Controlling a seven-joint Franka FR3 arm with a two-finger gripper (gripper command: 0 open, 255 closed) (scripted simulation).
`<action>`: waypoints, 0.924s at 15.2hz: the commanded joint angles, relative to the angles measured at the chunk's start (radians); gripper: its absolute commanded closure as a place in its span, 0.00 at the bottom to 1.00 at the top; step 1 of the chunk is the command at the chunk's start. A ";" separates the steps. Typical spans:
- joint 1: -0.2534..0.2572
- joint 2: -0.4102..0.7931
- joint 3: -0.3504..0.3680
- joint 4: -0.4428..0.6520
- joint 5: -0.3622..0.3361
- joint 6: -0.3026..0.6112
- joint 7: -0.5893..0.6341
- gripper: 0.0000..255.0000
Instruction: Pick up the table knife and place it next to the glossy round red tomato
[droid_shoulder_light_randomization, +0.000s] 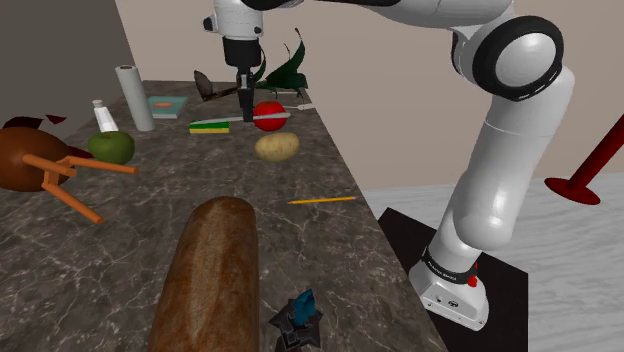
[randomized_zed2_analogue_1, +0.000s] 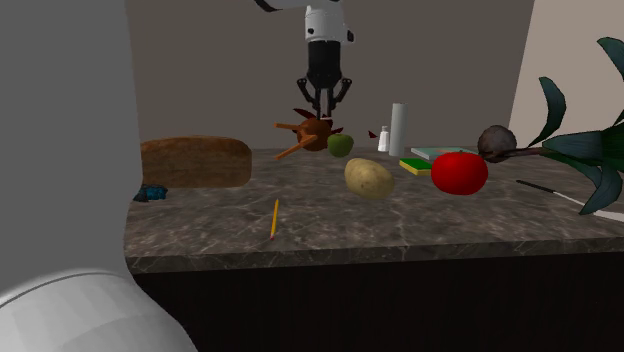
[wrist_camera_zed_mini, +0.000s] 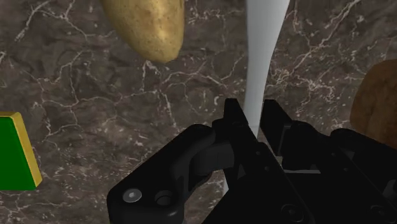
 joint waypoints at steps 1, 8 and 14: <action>-0.030 -0.032 -0.023 -0.043 0.011 0.013 -0.053 1.00; -0.118 -0.114 -0.109 -0.139 0.030 0.031 -0.227 1.00; -0.187 -0.140 -0.186 -0.170 0.030 0.036 -0.373 1.00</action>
